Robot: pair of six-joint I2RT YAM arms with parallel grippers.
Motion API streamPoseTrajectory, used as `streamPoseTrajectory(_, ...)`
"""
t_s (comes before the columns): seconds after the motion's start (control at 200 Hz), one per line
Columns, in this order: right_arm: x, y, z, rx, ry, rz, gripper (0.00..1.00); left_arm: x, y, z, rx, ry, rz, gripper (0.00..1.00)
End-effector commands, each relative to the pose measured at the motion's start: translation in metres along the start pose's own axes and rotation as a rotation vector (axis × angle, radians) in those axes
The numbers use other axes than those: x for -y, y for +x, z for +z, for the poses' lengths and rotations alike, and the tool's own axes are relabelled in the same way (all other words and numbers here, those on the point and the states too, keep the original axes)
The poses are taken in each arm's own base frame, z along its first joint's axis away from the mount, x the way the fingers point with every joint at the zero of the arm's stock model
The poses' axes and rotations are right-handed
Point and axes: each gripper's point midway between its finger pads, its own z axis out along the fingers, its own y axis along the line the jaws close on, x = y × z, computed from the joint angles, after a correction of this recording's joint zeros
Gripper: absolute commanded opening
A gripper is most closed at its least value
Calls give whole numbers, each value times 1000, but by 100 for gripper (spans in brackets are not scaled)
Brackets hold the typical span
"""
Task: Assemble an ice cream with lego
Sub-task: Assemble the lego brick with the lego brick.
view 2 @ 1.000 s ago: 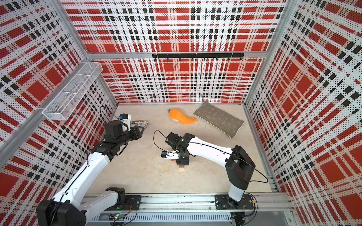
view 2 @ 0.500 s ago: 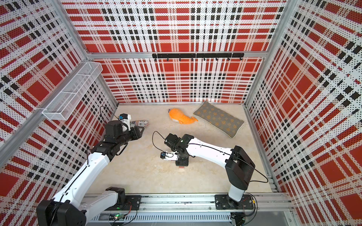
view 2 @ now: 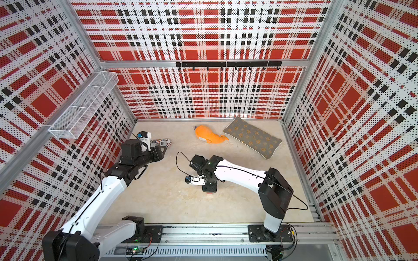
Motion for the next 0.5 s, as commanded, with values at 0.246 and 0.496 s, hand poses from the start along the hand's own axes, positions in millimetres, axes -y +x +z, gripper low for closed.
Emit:
streamPoseTrajectory(0.246,-9,6,13,-29,-26,-2,25,-4,-2,0,18,-7,12,53)
streamPoseTrajectory(0.496,-8,8,17,-46,-23,-3,25,-3,-1,0,15,-6,12,53)
